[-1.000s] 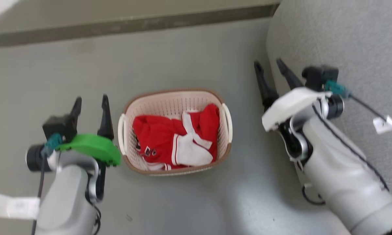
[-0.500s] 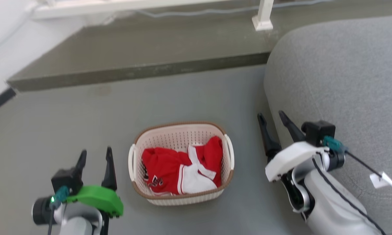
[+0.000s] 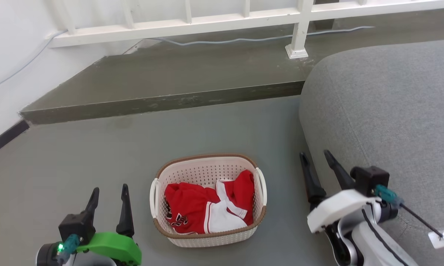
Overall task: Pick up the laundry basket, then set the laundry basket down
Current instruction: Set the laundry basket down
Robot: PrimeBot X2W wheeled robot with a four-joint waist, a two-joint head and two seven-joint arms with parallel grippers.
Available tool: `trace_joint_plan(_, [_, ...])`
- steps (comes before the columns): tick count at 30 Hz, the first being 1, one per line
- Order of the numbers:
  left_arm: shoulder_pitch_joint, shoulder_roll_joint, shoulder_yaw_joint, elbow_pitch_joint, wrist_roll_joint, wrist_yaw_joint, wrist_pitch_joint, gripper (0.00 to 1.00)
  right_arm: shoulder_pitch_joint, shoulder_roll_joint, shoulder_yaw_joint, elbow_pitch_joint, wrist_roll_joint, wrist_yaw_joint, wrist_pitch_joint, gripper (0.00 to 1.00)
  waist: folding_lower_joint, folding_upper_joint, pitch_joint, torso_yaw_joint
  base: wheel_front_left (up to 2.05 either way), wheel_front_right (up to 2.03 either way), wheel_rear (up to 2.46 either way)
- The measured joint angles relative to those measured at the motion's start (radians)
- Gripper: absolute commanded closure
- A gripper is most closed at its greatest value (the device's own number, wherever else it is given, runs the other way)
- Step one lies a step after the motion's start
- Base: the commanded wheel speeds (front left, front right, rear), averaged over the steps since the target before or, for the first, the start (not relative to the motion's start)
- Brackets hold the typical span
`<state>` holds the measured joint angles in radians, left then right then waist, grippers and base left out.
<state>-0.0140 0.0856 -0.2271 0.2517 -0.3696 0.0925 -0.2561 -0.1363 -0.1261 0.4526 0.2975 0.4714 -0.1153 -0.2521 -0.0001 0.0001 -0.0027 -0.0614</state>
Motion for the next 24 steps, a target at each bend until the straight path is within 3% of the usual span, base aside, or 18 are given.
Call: trace_joint_plan(24, [0.081,-0.009,0.017,-0.085,0.044,0.004,0.0,0.0,0.11,0.025,-0.061,-0.077,-0.07,-0.001,0.0,0.0,0.0,0.0,-0.001,0.003,0.0,0.0,0.0])
